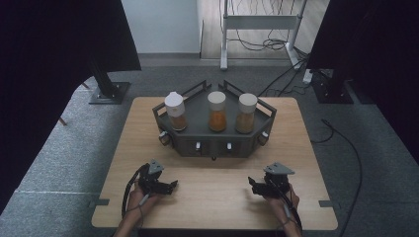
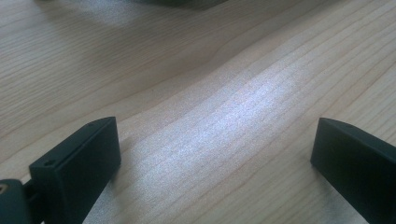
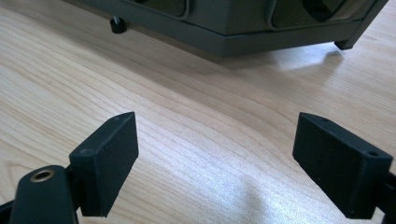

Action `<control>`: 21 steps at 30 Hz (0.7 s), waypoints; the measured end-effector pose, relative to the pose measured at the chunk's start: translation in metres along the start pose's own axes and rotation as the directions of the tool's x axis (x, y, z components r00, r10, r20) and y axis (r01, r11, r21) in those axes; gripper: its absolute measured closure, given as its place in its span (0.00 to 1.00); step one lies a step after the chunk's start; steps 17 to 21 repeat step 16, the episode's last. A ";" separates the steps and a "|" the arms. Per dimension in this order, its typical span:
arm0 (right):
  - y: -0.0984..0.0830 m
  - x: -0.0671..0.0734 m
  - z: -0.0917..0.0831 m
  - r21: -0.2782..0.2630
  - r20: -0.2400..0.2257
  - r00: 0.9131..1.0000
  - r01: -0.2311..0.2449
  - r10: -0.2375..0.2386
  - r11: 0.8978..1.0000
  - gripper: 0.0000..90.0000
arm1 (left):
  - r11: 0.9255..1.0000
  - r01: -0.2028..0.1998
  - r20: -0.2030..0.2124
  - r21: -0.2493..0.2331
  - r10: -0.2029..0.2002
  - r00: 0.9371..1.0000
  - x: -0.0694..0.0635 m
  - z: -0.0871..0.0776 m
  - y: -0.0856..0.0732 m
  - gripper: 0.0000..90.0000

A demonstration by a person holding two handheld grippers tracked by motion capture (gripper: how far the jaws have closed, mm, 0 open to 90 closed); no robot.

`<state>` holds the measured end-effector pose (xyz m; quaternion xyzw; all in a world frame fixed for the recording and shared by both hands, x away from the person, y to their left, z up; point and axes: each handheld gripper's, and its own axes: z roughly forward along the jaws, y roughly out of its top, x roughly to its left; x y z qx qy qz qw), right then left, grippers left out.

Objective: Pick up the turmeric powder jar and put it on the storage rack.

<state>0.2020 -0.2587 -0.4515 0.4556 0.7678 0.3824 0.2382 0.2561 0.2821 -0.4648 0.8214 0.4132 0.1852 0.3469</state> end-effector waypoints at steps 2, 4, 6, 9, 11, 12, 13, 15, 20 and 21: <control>-0.001 0.001 0.001 0.006 0.006 1.000 0.005 -0.005 1.000 0.15 | 1.000 0.000 0.000 0.000 0.000 1.000 0.000 0.000 0.000 0.01; -0.002 0.003 0.003 0.012 0.016 1.000 0.015 -0.015 1.000 0.15 | 1.000 0.000 0.000 0.000 0.000 1.000 0.000 0.000 0.000 0.01; -0.003 0.005 0.004 0.018 0.025 0.999 0.025 -0.025 1.000 0.15 | 1.000 0.000 0.000 0.000 0.000 1.000 0.000 0.000 0.000 0.01; -0.004 0.007 0.007 0.026 0.033 0.999 0.034 -0.035 0.999 0.15 | 1.000 0.000 0.000 0.000 0.000 1.000 0.000 0.000 0.000 0.01; -0.005 0.008 0.008 0.032 0.038 0.998 0.042 -0.043 0.999 0.15 | 1.000 0.000 0.000 0.000 0.000 1.000 0.000 0.000 0.000 0.01; -0.006 0.008 0.009 0.034 0.039 0.998 0.042 -0.043 0.999 0.15 | 1.000 0.000 0.000 0.000 0.000 1.000 0.000 0.000 0.000 0.01; -0.006 0.008 0.010 0.036 0.038 0.998 0.041 -0.043 0.998 0.15 | 1.000 0.000 0.000 0.000 0.000 1.000 0.000 0.000 0.000 0.01; -0.007 0.007 0.011 0.040 0.037 0.999 0.038 -0.040 0.998 0.15 | 1.000 0.000 0.000 0.000 0.000 1.000 0.000 0.000 0.000 0.01; -0.008 0.007 0.011 0.041 0.037 0.999 0.037 -0.039 0.998 0.15 | 1.000 0.000 0.000 0.000 0.000 1.000 0.000 0.000 0.000 0.01; -0.008 0.007 0.011 0.041 0.037 0.999 0.037 -0.039 0.998 0.15 | 1.000 0.000 0.000 0.000 0.000 1.000 0.000 0.000 0.000 0.01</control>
